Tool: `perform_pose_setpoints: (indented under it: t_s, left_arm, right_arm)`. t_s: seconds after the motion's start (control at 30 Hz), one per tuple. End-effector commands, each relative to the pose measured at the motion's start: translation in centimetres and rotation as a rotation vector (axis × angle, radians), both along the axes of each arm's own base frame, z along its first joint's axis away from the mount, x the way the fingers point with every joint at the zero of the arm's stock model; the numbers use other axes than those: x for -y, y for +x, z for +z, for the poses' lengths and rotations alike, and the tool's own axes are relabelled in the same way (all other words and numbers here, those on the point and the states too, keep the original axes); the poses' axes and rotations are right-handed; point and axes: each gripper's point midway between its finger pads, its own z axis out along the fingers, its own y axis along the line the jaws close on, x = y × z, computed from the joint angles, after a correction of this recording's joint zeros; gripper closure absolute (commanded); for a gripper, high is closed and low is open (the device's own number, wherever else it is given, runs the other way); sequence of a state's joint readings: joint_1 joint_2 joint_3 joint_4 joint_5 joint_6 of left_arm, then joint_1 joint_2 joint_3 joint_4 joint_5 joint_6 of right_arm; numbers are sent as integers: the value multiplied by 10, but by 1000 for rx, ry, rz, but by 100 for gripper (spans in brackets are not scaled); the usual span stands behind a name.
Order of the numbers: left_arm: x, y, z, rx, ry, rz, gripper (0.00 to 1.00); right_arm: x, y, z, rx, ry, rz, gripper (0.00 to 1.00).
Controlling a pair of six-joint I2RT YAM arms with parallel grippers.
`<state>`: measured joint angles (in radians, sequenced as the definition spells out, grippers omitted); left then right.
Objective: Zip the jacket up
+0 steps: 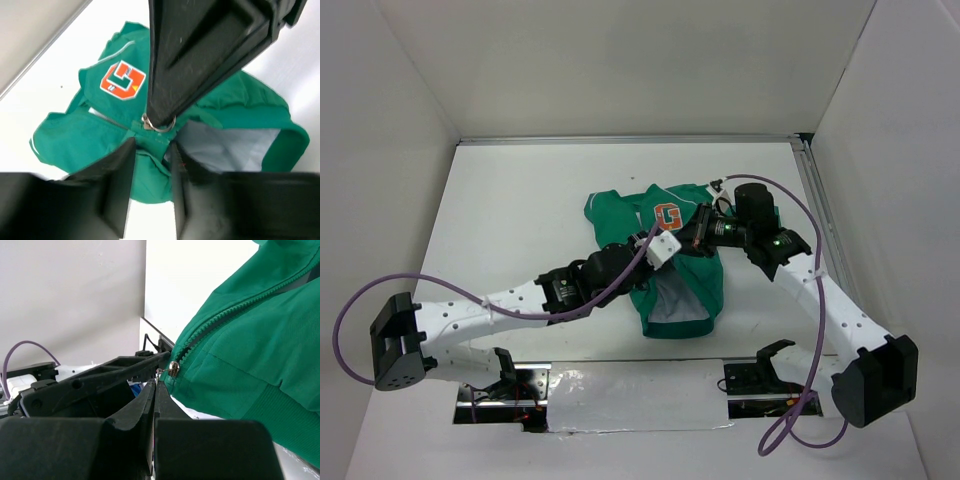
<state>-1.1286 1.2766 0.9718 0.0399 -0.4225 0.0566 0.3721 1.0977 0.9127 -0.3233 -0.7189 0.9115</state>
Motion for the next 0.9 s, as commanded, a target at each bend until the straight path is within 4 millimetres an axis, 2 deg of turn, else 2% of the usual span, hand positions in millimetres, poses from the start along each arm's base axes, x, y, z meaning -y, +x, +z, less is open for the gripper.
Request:
perform_pose_setpoints:
  t_s: [0.0, 0.03, 0.07, 0.1, 0.23, 0.3, 0.4, 0.43, 0.5, 0.57, 0.67, 0.7, 0.73, 0.77, 0.8, 0.83, 0.87]
  left_arm:
    - [9, 7, 24, 101, -63, -11, 61]
    - [10, 8, 27, 117, -68, -17, 83]
    - [11, 7, 29, 117, -75, -27, 96]
    - [12, 6, 32, 121, -83, -31, 100]
    - [13, -9, 33, 133, -83, -114, 100]
    - [11, -18, 34, 125, -104, -151, 100]
    - [13, -36, 35, 110, -126, -220, 100]
    - [16, -44, 34, 102, -129, -245, 100]
    - [14, -50, 37, 107, -142, -261, 100]
    - [12, -53, 41, 111, -160, -266, 100]
    - [9, -59, 60, 157, -208, -293, 100]
    - [5, -63, 72, 163, -234, -308, 100]
    - [7, -71, 76, 148, -252, -348, 100]
    - [3, -79, 85, 136, -286, -371, 100]
    - [1, -85, 83, 116, -289, -392, 100]
    - [1, -92, 80, 92, -300, -421, 100]
    - [-3, -100, 79, 51, -325, -433, 100]
  right_arm:
    - [-5, 4, 24, 68, 52, 22, 100]
    - [-4, 5, 24, 72, 48, 20, 100]
    - [-4, 9, 22, 75, 39, 8, 100]
    - [-4, 12, 22, 81, 33, -2, 100]
    - [-1, 43, 24, 114, 5, -118, 100]
    - [5, 69, 19, 129, -28, -224, 100]
    - [11, 95, 9, 127, -79, -331, 100]
    - [17, 106, -4, 116, -131, -379, 100]
    - [18, 114, -10, 119, -159, -392, 100]
    - [22, 123, -34, 100, -240, -414, 100]
    - [25, 140, -56, 95, -314, -438, 100]
    - [30, 154, -48, 119, -336, -480, 100]
    - [38, 170, -66, 110, -404, -511, 100]
    - [49, 196, -50, 158, -411, -588, 100]
    - [53, 213, -45, 189, -413, -601, 100]
    - [61, 237, -65, 167, -462, -637, 100]
    - [73, 271, -29, 248, -455, -722, 100]
